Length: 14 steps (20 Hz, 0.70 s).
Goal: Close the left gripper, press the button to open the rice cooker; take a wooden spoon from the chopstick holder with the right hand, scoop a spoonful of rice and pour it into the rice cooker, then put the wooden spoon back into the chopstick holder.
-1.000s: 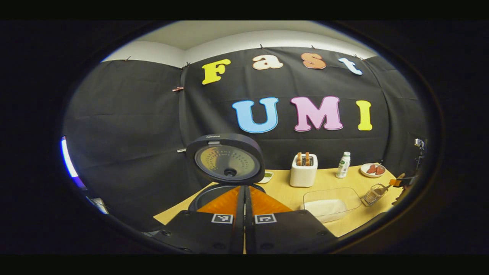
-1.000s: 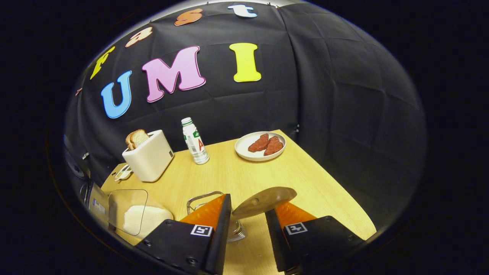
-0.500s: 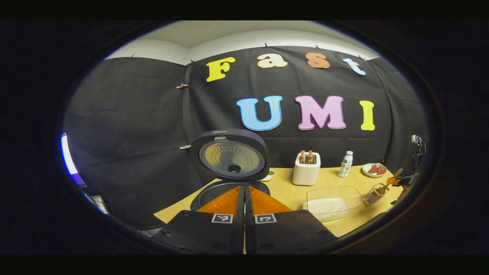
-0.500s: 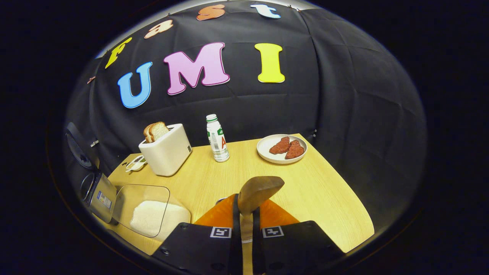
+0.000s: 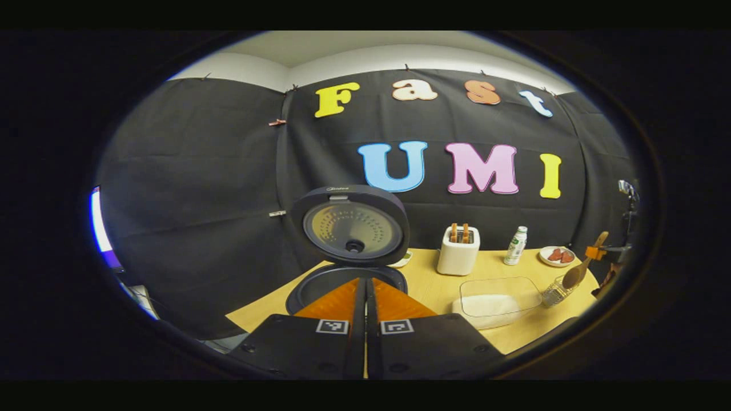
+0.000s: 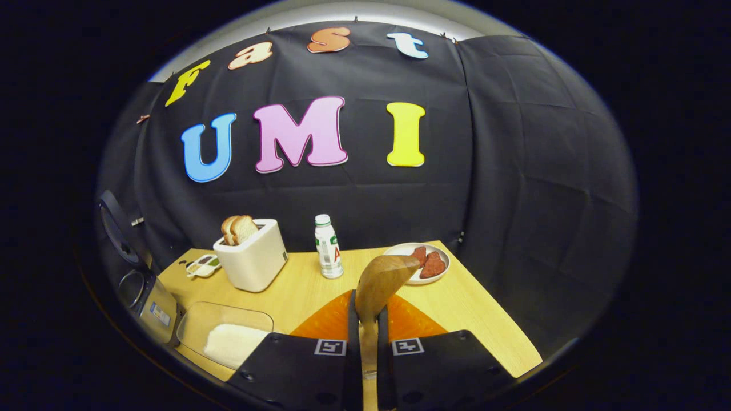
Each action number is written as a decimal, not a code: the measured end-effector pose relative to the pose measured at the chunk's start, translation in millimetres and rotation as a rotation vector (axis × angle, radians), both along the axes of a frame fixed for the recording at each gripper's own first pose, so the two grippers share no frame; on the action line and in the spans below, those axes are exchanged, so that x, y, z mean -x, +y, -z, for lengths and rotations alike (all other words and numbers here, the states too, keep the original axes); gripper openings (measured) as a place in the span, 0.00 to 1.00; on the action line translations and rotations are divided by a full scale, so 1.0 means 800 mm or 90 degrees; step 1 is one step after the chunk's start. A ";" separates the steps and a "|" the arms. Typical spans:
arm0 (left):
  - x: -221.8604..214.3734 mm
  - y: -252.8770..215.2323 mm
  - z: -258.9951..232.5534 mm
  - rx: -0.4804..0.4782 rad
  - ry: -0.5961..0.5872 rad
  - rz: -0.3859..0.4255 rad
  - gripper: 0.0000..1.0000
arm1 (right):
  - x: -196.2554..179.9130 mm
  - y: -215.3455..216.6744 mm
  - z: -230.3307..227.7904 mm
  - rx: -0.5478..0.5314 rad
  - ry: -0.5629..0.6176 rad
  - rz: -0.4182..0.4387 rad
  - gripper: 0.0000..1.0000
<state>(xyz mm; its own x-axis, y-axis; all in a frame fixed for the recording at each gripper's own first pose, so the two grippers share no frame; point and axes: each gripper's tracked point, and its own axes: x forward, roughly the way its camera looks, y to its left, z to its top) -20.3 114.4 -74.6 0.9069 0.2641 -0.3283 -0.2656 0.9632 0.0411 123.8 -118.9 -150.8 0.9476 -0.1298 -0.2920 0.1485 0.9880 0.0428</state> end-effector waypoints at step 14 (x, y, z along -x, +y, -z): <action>0.007 0.022 0.006 0.029 -0.009 0.013 0.08 | -0.031 0.193 -0.010 -0.022 0.003 -0.141 0.14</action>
